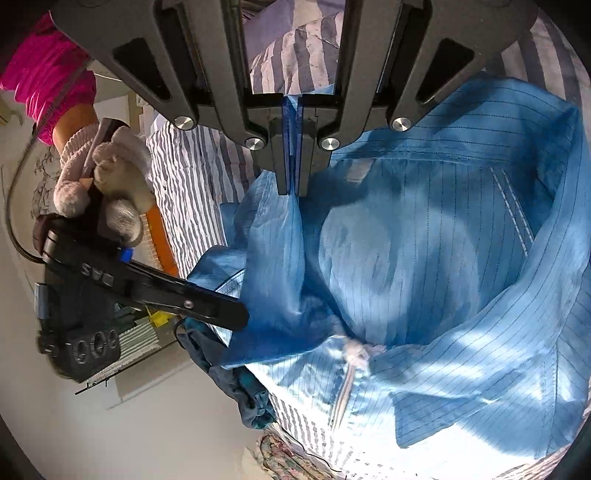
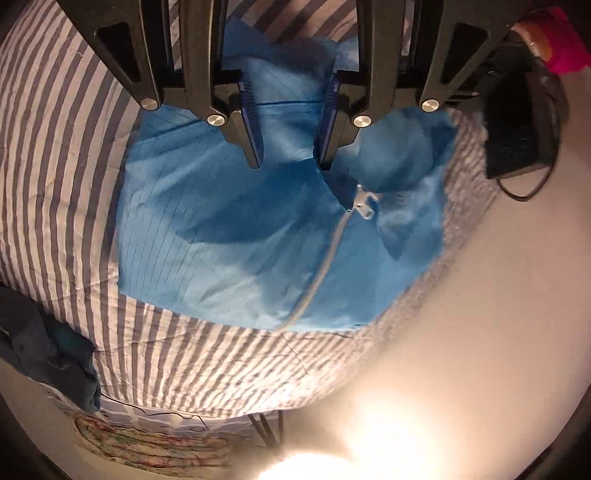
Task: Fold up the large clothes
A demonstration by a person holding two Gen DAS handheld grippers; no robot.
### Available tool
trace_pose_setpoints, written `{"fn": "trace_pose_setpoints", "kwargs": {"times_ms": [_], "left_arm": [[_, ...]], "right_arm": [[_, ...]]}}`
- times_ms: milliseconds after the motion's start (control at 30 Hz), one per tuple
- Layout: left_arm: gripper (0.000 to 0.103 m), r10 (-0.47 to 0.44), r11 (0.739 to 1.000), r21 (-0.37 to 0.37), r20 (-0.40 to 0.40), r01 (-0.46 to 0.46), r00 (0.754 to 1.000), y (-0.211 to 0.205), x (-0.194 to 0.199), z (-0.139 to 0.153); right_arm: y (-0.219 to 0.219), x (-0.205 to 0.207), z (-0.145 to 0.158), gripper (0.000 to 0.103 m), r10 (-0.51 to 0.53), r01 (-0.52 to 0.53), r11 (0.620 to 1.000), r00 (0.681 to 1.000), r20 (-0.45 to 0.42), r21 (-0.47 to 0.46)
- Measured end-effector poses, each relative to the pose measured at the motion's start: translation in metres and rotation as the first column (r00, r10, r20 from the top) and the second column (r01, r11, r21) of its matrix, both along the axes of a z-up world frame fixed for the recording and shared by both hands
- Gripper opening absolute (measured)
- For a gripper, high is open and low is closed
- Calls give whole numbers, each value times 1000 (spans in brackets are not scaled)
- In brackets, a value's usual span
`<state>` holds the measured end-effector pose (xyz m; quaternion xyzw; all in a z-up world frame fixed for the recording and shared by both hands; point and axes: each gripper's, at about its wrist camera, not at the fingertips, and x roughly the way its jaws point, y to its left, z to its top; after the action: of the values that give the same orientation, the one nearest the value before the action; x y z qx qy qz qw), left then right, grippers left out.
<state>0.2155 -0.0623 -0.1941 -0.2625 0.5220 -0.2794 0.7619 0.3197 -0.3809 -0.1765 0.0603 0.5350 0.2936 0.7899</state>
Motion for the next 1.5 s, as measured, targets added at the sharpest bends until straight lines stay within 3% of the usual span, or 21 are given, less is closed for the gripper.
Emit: {"fn": "trace_pose_setpoints", "kwargs": {"times_ms": [133, 300, 467, 533, 600, 667, 733, 800, 867, 933, 1000, 1100, 1167, 1233, 1300, 1500], "left_arm": [[0, -4, 1000, 2, -1, 4, 1000, -1, -2, -2], [0, -11, 1000, 19, 6, 10, 1000, -2, -3, -2], [0, -21, 999, 39, 9, 21, 1000, -6, -4, -5], [0, -26, 998, 49, 12, 25, 1000, -7, -4, -7], [0, -30, 998, 48, 9, 30, 1000, -10, -3, -9], [0, -37, 998, 55, 6, 37, 999, -13, -2, -11], [0, -47, 997, 63, 3, 46, 999, -15, -3, -13], [0, -50, 997, 66, -1, 50, 999, -18, -3, -14], [0, -57, 997, 51, -10, 58, 998, -18, -4, -12], [0, -59, 997, 53, -11, 59, 998, -15, -4, -4], [0, -65, 996, 57, -16, 65, 998, -8, -7, 8], [2, -59, 997, 58, 34, 57, 998, 11, -15, 38], [19, -30, 997, 75, 84, 23, 996, 32, -17, 61], [27, 15, 993, 110, 116, -28, 993, 52, -14, 73], [27, 84, 977, 186, 123, -107, 989, 78, 1, 78], [27, 254, 935, 234, 84, -267, 963, 136, 54, 71]], "right_arm": [[16, -9, 6, 32, 101, -101, 995, 995, 26, 17], [37, 2, -3, 31, 126, -126, 990, 992, 6, 62], [37, 16, -29, 7, 149, -117, 971, 979, -142, 210], [26, 22, -43, 5, 144, -41, 929, 955, -259, 367], [7, 27, -55, 5, 135, 87, 826, 928, -346, 556], [-2, 30, -63, 5, 102, 162, 779, 921, -377, 606], [-4, 32, -72, 8, 68, 199, 787, 912, -404, 583], [-3, 34, -77, 8, 30, 216, 823, 907, -420, 525], [4, 34, -65, 8, -26, 167, 903, 941, -337, 396], [8, 30, -42, 10, -52, 113, 955, 974, -220, 276], [6, 23, -15, 27, -66, 84, 981, 992, -108, 175], [-2, 2, 24, 30, -72, 69, 989, 997, 22, 129], [-13, -14, 39, 31, -94, 84, 990, 992, 85, 110], [-37, -26, 46, 34, -113, 103, 991, 986, 122, 88], [-46, -33, 41, 35, -133, 126, 990, 983, 125, 70], [-67, -30, 6, 35, -279, 275, 959, 958, 67, 61]]}}
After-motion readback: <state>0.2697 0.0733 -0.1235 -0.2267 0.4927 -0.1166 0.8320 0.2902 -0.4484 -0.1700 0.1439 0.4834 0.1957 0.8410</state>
